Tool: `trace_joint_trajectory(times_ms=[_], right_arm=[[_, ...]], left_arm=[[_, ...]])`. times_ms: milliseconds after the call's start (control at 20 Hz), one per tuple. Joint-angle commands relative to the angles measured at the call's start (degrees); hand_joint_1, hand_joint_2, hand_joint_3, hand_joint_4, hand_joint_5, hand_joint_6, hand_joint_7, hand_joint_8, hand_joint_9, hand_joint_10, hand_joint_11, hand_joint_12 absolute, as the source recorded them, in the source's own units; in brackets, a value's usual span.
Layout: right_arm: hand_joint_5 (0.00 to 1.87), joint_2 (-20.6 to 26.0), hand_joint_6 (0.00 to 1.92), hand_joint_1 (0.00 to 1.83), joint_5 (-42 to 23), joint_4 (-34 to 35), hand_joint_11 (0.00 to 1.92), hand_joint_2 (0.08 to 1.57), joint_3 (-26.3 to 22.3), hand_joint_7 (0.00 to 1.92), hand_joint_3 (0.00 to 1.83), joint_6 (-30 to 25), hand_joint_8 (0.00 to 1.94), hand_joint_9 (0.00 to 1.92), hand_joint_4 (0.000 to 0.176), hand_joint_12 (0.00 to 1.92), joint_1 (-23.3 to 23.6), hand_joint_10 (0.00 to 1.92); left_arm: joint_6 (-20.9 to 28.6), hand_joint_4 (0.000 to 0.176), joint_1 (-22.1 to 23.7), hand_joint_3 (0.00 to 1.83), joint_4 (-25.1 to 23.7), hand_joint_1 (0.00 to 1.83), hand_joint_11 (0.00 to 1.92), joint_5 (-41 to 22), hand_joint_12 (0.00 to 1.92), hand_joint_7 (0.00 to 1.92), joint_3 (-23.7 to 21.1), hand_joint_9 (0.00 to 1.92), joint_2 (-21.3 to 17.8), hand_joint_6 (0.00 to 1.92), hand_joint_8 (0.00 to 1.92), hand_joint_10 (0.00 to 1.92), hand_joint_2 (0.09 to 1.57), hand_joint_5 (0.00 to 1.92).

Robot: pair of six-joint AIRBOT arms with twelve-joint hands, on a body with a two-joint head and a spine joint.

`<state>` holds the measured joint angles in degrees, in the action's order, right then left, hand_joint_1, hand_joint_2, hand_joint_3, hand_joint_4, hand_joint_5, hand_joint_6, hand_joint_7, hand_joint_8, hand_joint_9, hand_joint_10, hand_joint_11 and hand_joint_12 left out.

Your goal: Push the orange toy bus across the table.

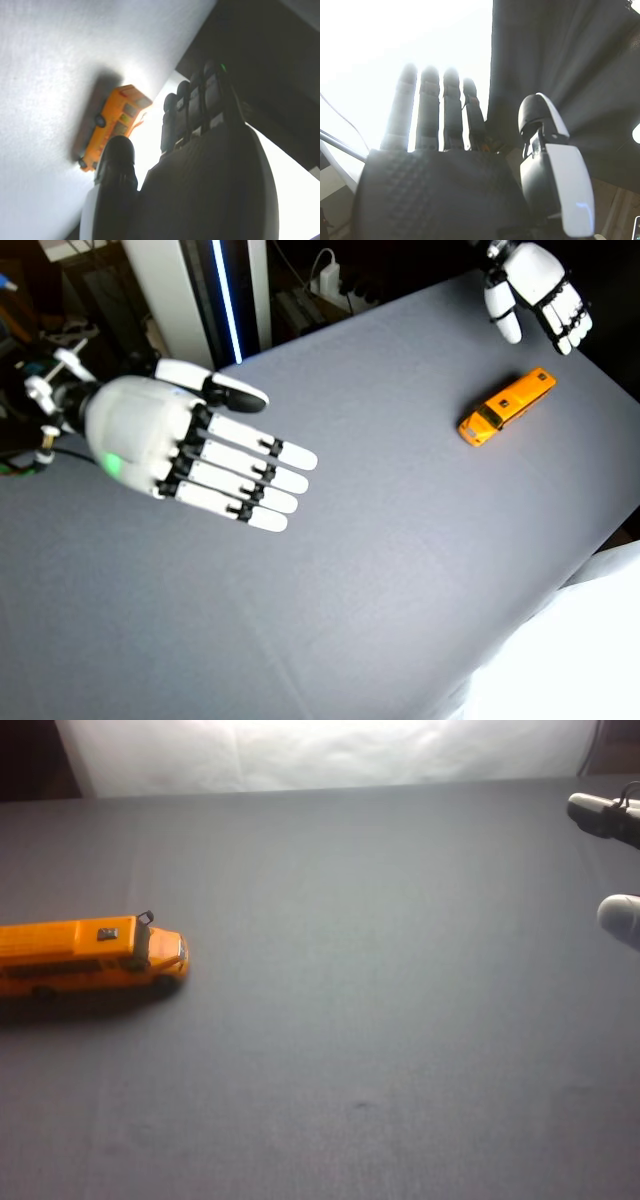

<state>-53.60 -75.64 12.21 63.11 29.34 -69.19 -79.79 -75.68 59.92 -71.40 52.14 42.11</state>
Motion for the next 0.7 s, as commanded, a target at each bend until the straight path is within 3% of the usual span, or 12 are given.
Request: trace_joint_trajectory(times_ms=[0,650], right_arm=[[0.27,-0.04,0.00,0.25,-7.43,0.59,0.24,1.31,0.21,0.35,0.00,-0.56,0.00,0.32,0.000,0.11,0.15,0.00],[0.26,-0.28,0.00,0.19,-7.69,0.57,0.22,1.32,0.38,0.34,0.00,-0.63,0.00,0.30,0.000,0.08,0.09,0.00]], left_arm=[[-0.22,0.000,0.58,0.02,-1.71,0.00,0.06,-5.98,0.01,0.13,0.42,0.09,0.15,0.01,0.00,0.00,1.57,0.16],[-0.31,0.000,3.38,0.16,-4.84,0.00,0.09,-3.37,0.04,0.15,1.44,0.11,3.06,0.01,0.00,0.00,1.57,0.17]])
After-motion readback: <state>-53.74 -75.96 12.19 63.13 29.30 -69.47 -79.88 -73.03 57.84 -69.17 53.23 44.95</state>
